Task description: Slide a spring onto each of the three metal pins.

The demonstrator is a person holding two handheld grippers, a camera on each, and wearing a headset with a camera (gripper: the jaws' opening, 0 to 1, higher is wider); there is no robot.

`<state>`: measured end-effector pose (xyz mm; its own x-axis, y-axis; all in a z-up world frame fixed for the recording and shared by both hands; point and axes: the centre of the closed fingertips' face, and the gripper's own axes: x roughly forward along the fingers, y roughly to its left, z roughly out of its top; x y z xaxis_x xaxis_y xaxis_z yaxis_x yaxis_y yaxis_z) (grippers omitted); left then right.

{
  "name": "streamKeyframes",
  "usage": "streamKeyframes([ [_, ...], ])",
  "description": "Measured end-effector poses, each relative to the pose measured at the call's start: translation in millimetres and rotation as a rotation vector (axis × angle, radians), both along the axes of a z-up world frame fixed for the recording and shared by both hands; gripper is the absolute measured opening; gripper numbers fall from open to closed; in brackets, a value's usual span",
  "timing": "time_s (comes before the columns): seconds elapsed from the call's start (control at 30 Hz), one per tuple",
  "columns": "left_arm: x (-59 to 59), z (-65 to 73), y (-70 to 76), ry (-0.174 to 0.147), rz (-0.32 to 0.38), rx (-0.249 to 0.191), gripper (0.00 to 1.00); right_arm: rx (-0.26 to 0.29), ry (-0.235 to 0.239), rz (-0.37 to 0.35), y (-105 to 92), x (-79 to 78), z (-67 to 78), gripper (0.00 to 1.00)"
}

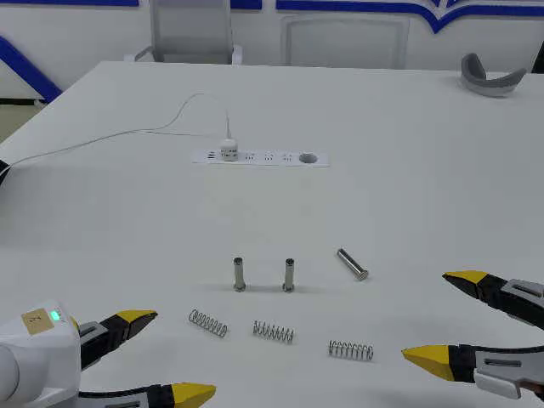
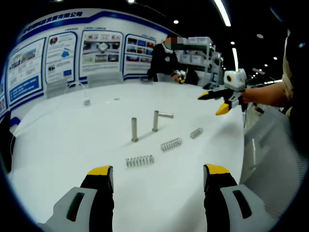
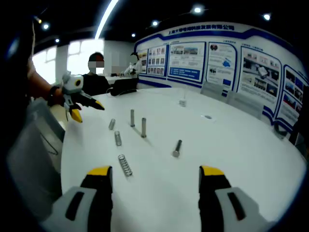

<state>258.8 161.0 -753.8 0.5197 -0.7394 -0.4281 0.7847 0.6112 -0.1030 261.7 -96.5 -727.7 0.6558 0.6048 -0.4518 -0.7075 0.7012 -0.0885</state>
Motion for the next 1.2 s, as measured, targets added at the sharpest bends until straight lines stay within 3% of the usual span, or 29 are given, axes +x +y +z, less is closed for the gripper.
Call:
streamKeyframes([
  [0.57,-2.0,1.2,-0.5,-0.001,0.012,-0.008,0.77,0.009,0.004,-0.041,-8.1,7.6,4.4,0.73],
  [0.93,-1.0,3.6,-2.6,-0.004,0.02,-0.019,0.76,-0.017,-0.011,-0.078,-9.5,40.3,17.8,0.65],
  [1.2,-1.1,5.2,-3.6,-0.008,0.021,-0.025,0.76,-0.037,0.004,-0.105,-1.6,68.2,17.7,0.58],
])
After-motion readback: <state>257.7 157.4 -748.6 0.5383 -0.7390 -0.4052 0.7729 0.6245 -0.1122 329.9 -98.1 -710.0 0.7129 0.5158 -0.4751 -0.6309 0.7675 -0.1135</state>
